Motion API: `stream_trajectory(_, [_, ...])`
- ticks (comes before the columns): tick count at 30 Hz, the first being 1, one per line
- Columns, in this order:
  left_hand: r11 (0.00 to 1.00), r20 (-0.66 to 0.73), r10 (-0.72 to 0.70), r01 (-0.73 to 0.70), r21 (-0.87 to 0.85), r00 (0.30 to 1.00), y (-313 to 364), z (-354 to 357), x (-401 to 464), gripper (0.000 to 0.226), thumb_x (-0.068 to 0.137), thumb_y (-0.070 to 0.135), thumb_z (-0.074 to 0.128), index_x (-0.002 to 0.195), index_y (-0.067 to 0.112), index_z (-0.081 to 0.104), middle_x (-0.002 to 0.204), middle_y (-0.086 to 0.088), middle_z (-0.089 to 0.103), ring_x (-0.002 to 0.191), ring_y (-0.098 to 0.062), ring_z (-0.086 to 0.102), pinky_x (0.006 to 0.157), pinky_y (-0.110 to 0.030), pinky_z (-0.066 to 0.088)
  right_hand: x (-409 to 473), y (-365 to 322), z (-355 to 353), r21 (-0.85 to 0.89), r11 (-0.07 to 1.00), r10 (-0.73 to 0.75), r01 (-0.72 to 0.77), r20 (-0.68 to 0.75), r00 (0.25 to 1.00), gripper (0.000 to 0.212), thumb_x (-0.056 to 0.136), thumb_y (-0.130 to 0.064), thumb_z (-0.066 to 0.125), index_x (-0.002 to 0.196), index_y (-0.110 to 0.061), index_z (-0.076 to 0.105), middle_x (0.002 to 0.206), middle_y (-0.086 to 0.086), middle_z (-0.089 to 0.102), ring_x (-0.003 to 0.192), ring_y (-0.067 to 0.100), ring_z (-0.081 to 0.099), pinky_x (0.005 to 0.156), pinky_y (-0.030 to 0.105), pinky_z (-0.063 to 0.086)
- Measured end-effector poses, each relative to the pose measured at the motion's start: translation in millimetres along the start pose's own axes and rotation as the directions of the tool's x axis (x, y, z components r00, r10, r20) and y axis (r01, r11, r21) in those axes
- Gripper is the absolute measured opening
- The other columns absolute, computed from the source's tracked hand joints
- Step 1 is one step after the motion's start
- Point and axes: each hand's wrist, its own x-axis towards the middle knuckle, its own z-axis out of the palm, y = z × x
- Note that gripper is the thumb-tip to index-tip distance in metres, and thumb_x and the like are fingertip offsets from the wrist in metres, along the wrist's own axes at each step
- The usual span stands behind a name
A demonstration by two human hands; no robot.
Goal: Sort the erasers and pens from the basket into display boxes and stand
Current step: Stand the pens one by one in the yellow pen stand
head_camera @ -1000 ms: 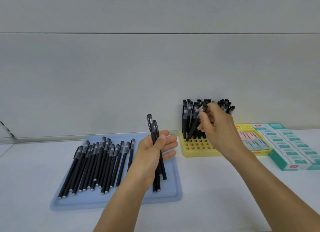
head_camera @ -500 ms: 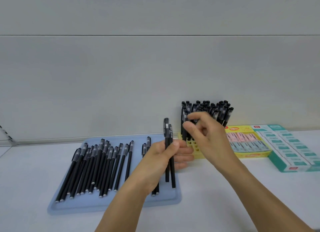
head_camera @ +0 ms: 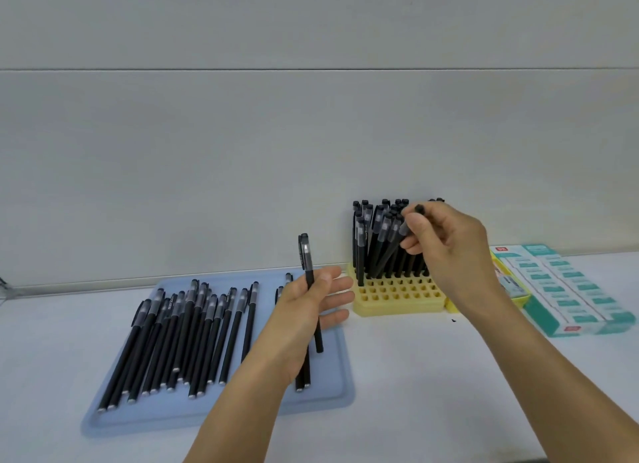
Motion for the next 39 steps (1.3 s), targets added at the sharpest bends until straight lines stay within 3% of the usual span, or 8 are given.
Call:
stream_trajectory(11, [0.999,0.001,0.013,-0.013,0.033,1.000,3,2,-3,0.029,0.104,0.026,0.040,0.119,0.013,0.062,0.107,-0.003,0.074,0.100,-0.018,0.070,0.092,-0.038,0.054,6,21,18,-0.213,0.977,0.065,-0.030,0.159,0.985,0.013,0.096,-0.025,0.055,0.090,-0.021,0.066,0.072,-0.002,0.067,0.065,0.012,0.067,0.068,0.047,0.057])
stream_trajectory(14, [0.996,0.033,0.019,-0.022,0.092,0.999,3,3,-5,0.030,0.104,0.028,0.040,0.119,0.016,0.062,0.106,-0.002,0.074,0.098,-0.018,0.071,0.092,-0.038,0.054,5,14,15,-0.466,0.885,0.049,-0.004,0.085,0.995,0.023,0.091,-0.046,0.057,0.096,-0.023,0.057,0.071,-0.007,0.059,0.069,0.014,0.059,0.065,0.041,0.052])
stream_trajectory(17, [0.982,0.040,0.034,-0.041,0.187,0.999,4,8,-8,0.028,0.104,0.030,0.041,0.117,0.018,0.063,0.102,0.002,0.075,0.095,-0.014,0.071,0.091,-0.037,0.055,-11,-2,17,-0.248,0.969,0.020,-0.012,0.029,0.999,0.024,0.086,-0.046,0.064,0.097,-0.027,0.056,0.065,-0.003,0.051,0.062,0.012,0.050,0.060,0.037,0.044])
stream_trajectory(21, [0.918,0.133,0.058,-0.105,0.383,0.989,0,23,-8,0.026,0.103,0.033,0.042,0.112,0.024,0.064,0.102,0.006,0.073,0.092,-0.008,0.070,0.090,-0.036,0.054,-23,-13,28,-0.080,0.997,0.011,0.022,0.379,0.925,0.016,0.085,-0.031,0.070,0.074,-0.025,0.060,0.060,-0.009,0.048,0.055,0.005,0.042,0.055,0.027,0.039])
stream_trajectory(25, [0.781,0.197,0.133,-0.225,0.582,0.971,-7,21,-4,0.024,0.097,0.035,0.054,0.119,0.027,0.062,0.111,0.017,0.066,0.100,0.003,0.059,0.095,-0.025,0.046,-14,-12,15,-0.074,0.997,0.010,0.005,0.199,0.980,0.020,0.091,-0.028,0.061,0.075,-0.019,0.053,0.064,-0.002,0.058,0.056,0.017,0.054,0.053,0.039,0.047])
stream_trajectory(28, [0.418,0.197,0.219,-0.275,0.866,0.956,-16,9,-1,0.037,0.099,0.038,0.050,0.136,0.034,0.049,0.136,0.021,0.049,0.124,0.000,0.044,0.105,-0.023,0.037,-5,-1,-3,-0.253,0.967,-0.027,0.037,0.044,0.999,0.021,0.093,-0.038,0.051,0.087,-0.018,0.051,0.072,-0.001,0.062,0.062,0.020,0.062,0.061,0.045,0.053])
stream_trajectory(30, [0.275,0.270,0.211,-0.322,0.906,0.939,-22,6,-1,0.040,0.100,0.036,0.047,0.140,0.035,0.046,0.146,0.021,0.039,0.131,-0.002,0.038,0.107,-0.023,0.033,-2,7,-8,-0.321,0.946,-0.033,0.046,0.044,0.998,0.026,0.093,-0.043,0.047,0.088,-0.017,0.049,0.072,0.000,0.062,0.065,0.024,0.062,0.064,0.048,0.052])
stream_trajectory(39, [0.152,0.336,0.202,-0.369,0.917,0.920,-24,5,4,0.042,0.101,0.034,0.045,0.142,0.031,0.046,0.151,0.017,0.036,0.137,-0.004,0.031,0.110,-0.019,0.023,1,26,2,-0.354,0.935,0.032,0.009,0.110,0.993,0.023,0.095,-0.039,0.051,0.083,-0.019,0.049,0.072,0.000,0.063,0.065,0.023,0.063,0.064,0.048,0.053])
